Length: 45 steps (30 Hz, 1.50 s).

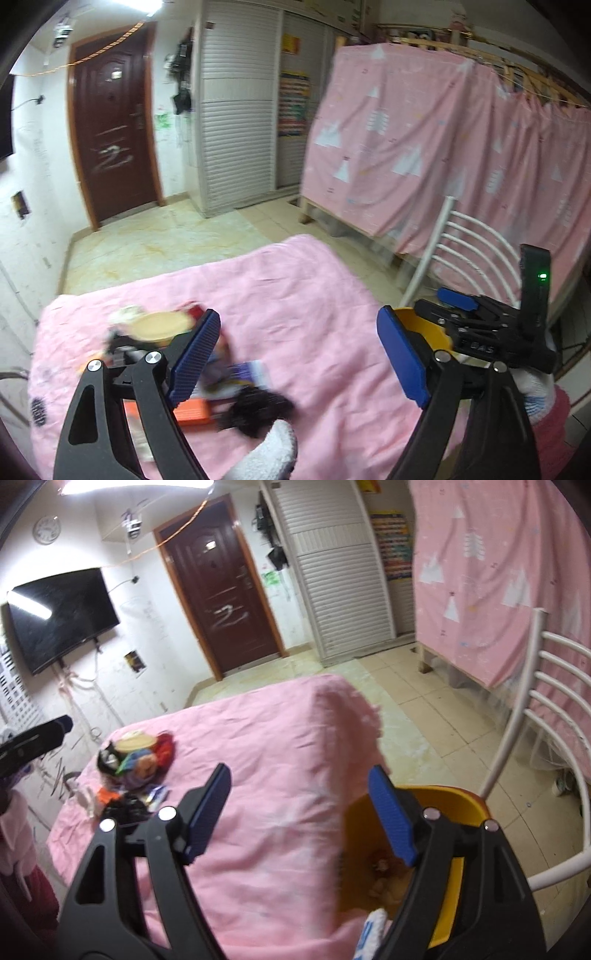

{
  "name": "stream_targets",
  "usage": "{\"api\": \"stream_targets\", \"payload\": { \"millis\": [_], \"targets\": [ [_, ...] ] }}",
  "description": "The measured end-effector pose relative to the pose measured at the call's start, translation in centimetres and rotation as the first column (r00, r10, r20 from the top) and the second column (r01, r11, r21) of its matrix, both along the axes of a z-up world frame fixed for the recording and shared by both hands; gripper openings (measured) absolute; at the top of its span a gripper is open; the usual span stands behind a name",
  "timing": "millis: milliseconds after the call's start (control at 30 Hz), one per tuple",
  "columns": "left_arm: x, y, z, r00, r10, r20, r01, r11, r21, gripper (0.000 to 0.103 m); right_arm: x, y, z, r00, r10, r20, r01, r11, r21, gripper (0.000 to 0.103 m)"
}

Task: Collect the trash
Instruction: 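Carry the snack bag to the yellow bucket and open the right gripper, then grasp the white tissue with the left gripper while the right gripper grasps the black bag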

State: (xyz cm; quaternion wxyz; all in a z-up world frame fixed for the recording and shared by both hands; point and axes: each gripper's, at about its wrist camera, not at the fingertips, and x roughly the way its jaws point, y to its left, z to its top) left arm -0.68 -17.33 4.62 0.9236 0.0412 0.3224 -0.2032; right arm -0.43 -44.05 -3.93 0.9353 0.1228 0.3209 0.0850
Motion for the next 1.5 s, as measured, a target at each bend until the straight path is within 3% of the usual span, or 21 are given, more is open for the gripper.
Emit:
{"api": "stream_targets", "payload": {
  "millis": [300, 533, 733, 933, 1200, 1233, 1367, 1400, 1500],
  "targets": [
    [0.0, 8.9, -0.8, 0.984, 0.176, 0.005, -0.176, 0.984, 0.026, 0.084, 1.0, 7.8, -0.2, 0.988, 0.153, -0.037, -0.154, 0.988, -0.025, 0.083],
    [0.0, 13.6, -2.5, 0.969, 0.246, -0.016, -0.246, 0.968, 0.042, 0.085, 1.5, 13.0, -0.8, 0.966, 0.247, -0.076, -0.250, 0.968, -0.034, 0.084],
    [0.2, 16.2, -5.1, 0.964, 0.255, -0.072, -0.252, 0.967, 0.047, 0.086, 1.7, 16.1, -1.4, 0.948, 0.298, -0.113, -0.306, 0.950, -0.062, 0.086],
    [0.7, 16.3, -8.5, 0.962, 0.238, -0.132, -0.224, 0.968, 0.108, 0.086, 1.9, 18.6, -2.5, 0.925, 0.343, -0.162, -0.359, 0.929, -0.088, 0.092],
    [1.8, 17.0, -11.1, 0.953, 0.207, -0.223, -0.195, 0.978, 0.074, 0.086, 2.3, 20.3, -3.5, 0.911, 0.360, -0.200, -0.389, 0.912, -0.128, 0.092],
    [1.9, 17.1, -11.2, 0.953, 0.200, -0.226, -0.190, 0.980, 0.064, 0.083, 2.4, 20.4, -3.6, 0.911, 0.360, -0.203, -0.389, 0.912, -0.130, 0.092],
    [2.2, 16.9, -11.9, 0.953, 0.167, -0.252, -0.164, 0.986, 0.035, 0.040, 2.4, 20.8, -3.9, 0.909, 0.359, -0.213, -0.394, 0.907, -0.151, 0.088],
    [2.2, 16.7, -12.0, 0.955, 0.160, -0.251, -0.156, 0.987, 0.035, 0.039, 2.4, 21.0, -3.9, 0.908, 0.361, -0.215, -0.397, 0.904, -0.159, 0.085],
    [1.8, 16.5, -11.8, 0.961, 0.161, -0.226, -0.155, 0.987, 0.047, 0.027, 2.3, 21.4, -4.3, 0.902, 0.364, -0.234, -0.408, 0.894, -0.184, 0.063]
  ]
}}
